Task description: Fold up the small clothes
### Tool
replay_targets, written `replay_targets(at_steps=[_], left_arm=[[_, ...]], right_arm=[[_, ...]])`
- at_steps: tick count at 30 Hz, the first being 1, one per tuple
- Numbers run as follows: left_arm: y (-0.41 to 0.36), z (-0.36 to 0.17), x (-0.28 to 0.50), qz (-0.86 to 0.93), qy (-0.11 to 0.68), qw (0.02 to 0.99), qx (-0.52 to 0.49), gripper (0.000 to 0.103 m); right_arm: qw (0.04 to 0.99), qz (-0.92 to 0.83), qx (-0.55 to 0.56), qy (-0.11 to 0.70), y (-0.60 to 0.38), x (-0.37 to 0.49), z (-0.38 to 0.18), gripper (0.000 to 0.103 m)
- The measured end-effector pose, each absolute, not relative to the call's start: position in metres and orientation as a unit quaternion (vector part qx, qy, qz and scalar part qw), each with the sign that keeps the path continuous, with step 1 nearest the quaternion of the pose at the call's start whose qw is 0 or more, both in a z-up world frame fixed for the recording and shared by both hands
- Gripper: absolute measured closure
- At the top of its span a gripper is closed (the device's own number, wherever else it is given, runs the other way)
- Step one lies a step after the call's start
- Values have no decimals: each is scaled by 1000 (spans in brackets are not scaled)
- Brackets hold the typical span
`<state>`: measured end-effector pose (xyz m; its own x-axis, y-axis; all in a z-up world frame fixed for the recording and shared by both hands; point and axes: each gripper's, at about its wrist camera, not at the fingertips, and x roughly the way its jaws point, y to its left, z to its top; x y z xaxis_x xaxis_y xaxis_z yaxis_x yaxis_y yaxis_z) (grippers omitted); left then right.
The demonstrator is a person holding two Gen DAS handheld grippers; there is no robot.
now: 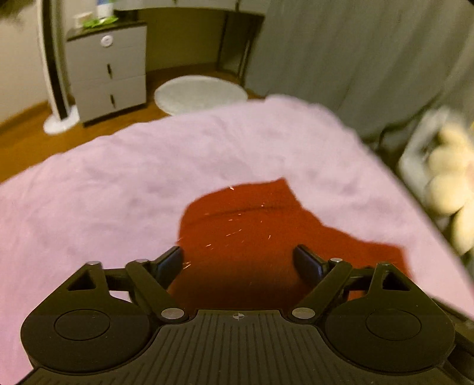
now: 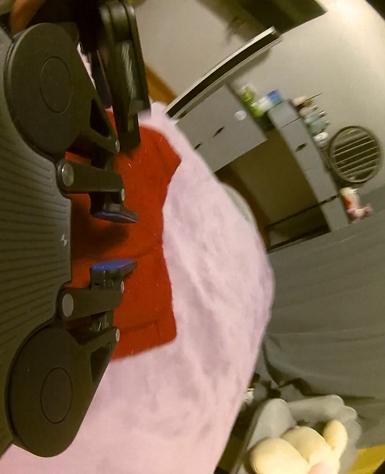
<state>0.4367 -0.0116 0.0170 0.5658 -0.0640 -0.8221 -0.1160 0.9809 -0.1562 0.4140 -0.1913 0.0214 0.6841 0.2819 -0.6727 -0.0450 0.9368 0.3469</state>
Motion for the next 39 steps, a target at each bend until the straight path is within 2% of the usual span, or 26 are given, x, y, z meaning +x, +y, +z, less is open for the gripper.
replay_targets(at_steps=[1, 5, 9, 13, 15, 16, 18, 22, 26, 27, 28, 29, 33, 35, 36, 39], left_arm=[[-17, 7, 441, 13, 472, 878, -79, 15], [-25, -21, 466, 26, 490, 870, -55, 3], [-23, -34, 479, 37, 492, 869, -43, 0], [-22, -17, 454, 26, 473, 880, -41, 0], [-15, -1, 424, -5, 459, 887, -55, 0], [-9, 8, 399, -20, 442, 894, -64, 0], [1, 19, 352, -55, 417, 904, -77, 0], [18, 18, 275, -54, 401, 906, -122, 0], [22, 17, 231, -36, 433, 884, -170, 0], [19, 19, 222, -38, 441, 881, -167, 0], [15, 20, 214, -39, 446, 881, -156, 0], [12, 21, 209, -39, 445, 883, -143, 0], [-2, 22, 204, -30, 455, 887, -76, 0], [-8, 19, 202, -25, 461, 886, -50, 0], [-9, 17, 201, -21, 462, 885, -44, 0], [-12, 9, 203, -7, 473, 881, -34, 0]], right_arm=[[904, 79, 141, 396, -190, 423, 12, 84], [903, 71, 121, 407, -198, 441, -17, 84], [908, 81, 108, 397, -196, 460, -33, 84], [915, 81, 110, 379, -194, 452, -30, 82], [915, 90, 130, 372, -198, 425, -14, 76], [915, 98, 139, 365, -201, 405, -7, 68], [922, 112, 157, 335, -208, 345, 6, 63], [933, 95, 144, 317, -211, 249, 0, 62], [938, 89, 71, 327, -195, 221, 2, 61], [939, 80, 72, 326, -196, 217, 4, 56], [939, 68, 83, 326, -200, 213, 5, 43], [937, 55, 98, 331, -207, 209, 3, 40], [918, 11, 183, 351, -236, 199, -15, 40], [902, 31, 244, 356, -247, 203, -27, 43], [897, 43, 265, 352, -249, 203, -30, 48], [897, 62, 274, 341, -248, 199, -33, 53]])
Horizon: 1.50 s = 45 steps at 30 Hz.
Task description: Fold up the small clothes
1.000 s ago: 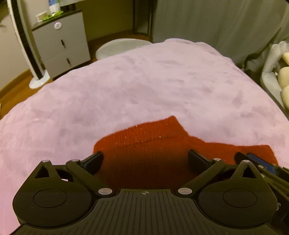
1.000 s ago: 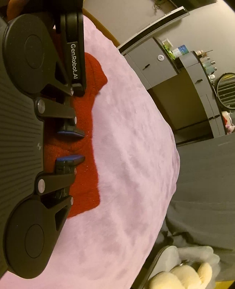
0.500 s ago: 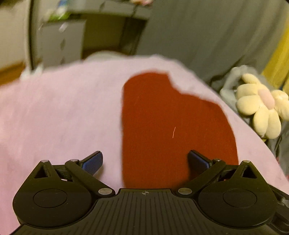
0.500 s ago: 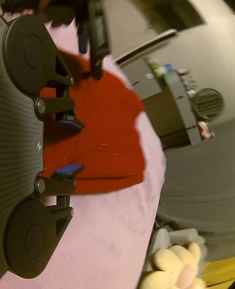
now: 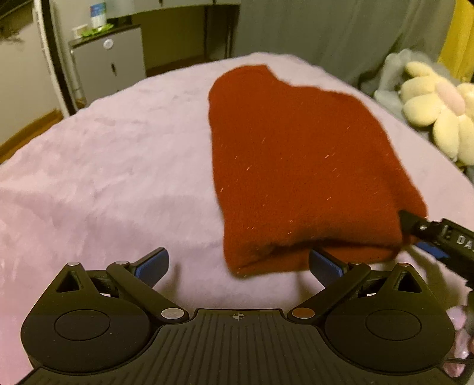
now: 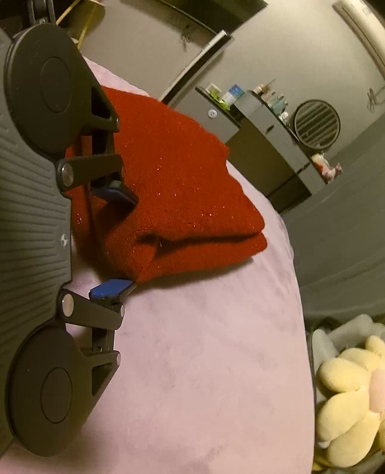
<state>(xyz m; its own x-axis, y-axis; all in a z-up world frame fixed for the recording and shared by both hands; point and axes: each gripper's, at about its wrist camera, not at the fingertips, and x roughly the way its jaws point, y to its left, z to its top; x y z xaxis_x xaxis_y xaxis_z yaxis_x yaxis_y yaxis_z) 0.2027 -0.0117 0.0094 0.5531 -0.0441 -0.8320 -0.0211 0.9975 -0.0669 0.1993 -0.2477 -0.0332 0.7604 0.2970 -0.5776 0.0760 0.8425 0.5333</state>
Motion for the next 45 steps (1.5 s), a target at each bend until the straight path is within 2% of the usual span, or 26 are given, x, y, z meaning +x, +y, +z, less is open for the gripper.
replay_targets(at_steps=[2, 4, 7, 12, 16, 19, 24, 30, 34, 38, 41, 43, 45], left_arm=[[-9, 7, 204, 9, 472, 881, -36, 0], [-2, 6, 208, 25, 470, 881, -53, 0], [11, 5, 211, 41, 474, 875, -91, 1], [24, 3, 212, 49, 475, 871, -118, 1], [27, 1, 210, 50, 479, 868, -126, 1], [33, 0, 207, 51, 486, 861, -140, 1], [47, -1, 204, 60, 490, 857, -147, 1], [57, 3, 192, 86, 490, 855, -142, 1], [65, 16, 172, 146, 466, 865, -120, 2], [77, 23, 155, 124, 451, 867, -173, 2], [73, 26, 155, 109, 454, 866, -180, 2], [66, 28, 157, 105, 455, 868, -170, 2], [60, 31, 158, 95, 458, 867, -172, 2]], right_arm=[[898, 69, 271, 340, -246, 199, -34, 61], [898, 83, 275, 334, -247, 196, -33, 74], [895, 118, 293, 317, -251, 194, -27, 80], [842, 172, 411, 305, -274, 198, -37, 82], [878, 108, 303, 355, -265, 206, -39, 82], [885, 104, 278, 360, -256, 207, -34, 81], [887, 125, 252, 365, -254, 201, -32, 79], [865, 174, 276, 382, -258, 190, -27, 76], [877, 185, 287, 337, -259, 165, -10, 76], [896, 156, 299, 288, -259, 160, 1, 76], [890, 107, 278, 345, -251, 179, -18, 79], [872, 49, 225, 431, -238, 194, -44, 84], [871, 42, 240, 426, -241, 193, -46, 85]])
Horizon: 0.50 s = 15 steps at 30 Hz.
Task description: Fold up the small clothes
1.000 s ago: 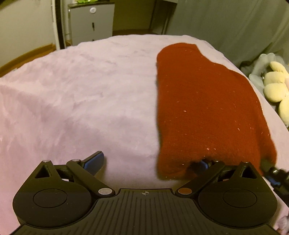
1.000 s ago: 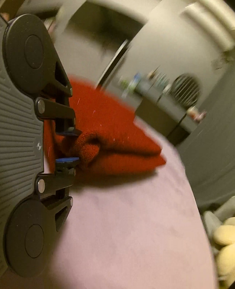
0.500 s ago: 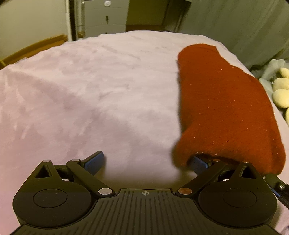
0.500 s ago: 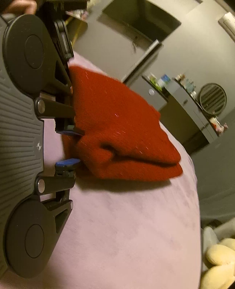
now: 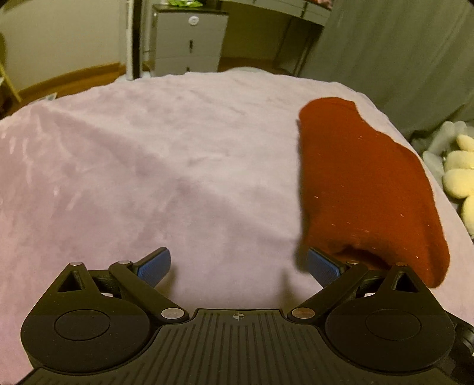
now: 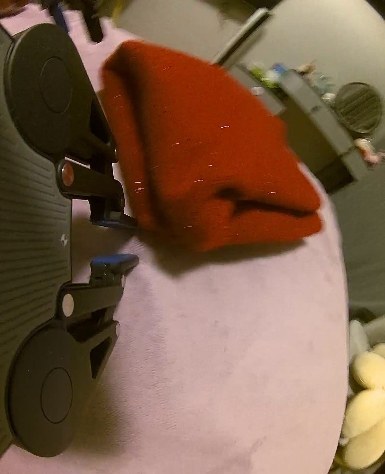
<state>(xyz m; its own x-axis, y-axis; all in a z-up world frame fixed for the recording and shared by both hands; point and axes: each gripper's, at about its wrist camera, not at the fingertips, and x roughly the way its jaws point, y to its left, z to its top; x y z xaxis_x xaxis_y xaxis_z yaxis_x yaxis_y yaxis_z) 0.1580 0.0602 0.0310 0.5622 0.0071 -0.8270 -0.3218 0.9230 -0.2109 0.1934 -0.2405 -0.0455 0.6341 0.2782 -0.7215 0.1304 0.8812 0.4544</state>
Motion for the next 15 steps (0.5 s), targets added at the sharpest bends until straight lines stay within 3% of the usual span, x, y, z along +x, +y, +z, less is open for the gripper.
replay_targets(at_steps=[5, 8, 11, 13, 15], left_arm=[[47, 38, 156, 73, 462, 868, -166, 2], [37, 43, 152, 48, 468, 870, -146, 2], [27, 47, 143, 30, 469, 876, -110, 1], [22, 47, 136, 32, 467, 880, -82, 1], [18, 47, 129, 35, 465, 882, -64, 1]], right_arm=[[875, 41, 229, 424, -234, 179, -35, 82], [882, 41, 200, 424, -224, 174, -30, 70], [889, 41, 170, 424, -216, 170, -25, 49], [895, 32, 150, 419, -211, 165, -19, 22], [899, 22, 132, 417, -207, 159, -12, 14]])
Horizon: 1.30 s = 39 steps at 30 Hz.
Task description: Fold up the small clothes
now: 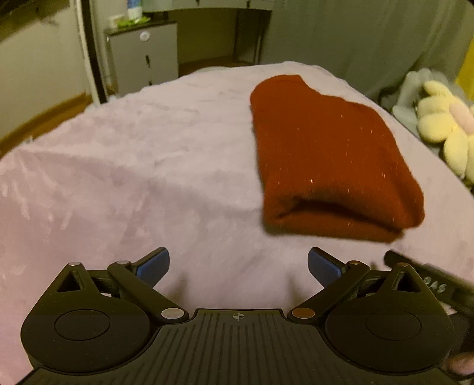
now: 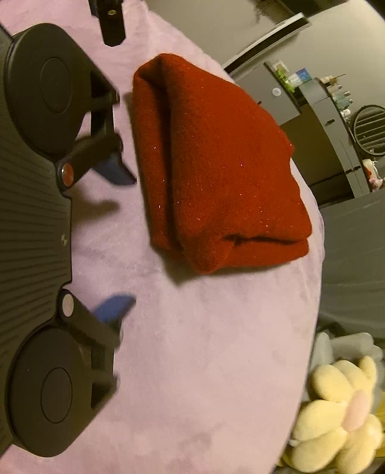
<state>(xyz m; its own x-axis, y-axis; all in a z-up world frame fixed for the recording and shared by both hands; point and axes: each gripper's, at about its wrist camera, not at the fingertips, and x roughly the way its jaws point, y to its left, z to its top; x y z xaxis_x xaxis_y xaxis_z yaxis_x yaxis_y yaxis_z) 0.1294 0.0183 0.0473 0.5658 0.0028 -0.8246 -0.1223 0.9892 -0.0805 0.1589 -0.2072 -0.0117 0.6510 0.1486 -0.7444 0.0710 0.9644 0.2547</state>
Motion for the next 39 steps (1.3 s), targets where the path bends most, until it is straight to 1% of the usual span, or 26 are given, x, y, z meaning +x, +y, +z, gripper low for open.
replay_targets(at_steps=[4, 5, 9, 15, 19, 23, 39], left_arm=[[12, 47, 123, 42, 469, 881, -37, 0], [10, 47, 122, 41, 473, 880, -30, 0], [4, 48, 123, 42, 486, 873, -3, 0], [-1, 61, 123, 48, 473, 880, 21, 0], [-3, 68, 125, 40, 473, 880, 24, 0], [-6, 72, 125, 30, 473, 880, 27, 0], [-11, 77, 125, 31, 472, 880, 49, 0]], right_arm=[[896, 26, 122, 425, -202, 147, 0, 5], [898, 29, 114, 423, -199, 141, 5, 4], [901, 36, 71, 426, -190, 131, 22, 4], [894, 32, 98, 436, -194, 133, 42, 4], [898, 13, 78, 432, -191, 130, 53, 4], [900, 10, 53, 433, -188, 128, 60, 4], [898, 18, 58, 435, -183, 126, 72, 4]])
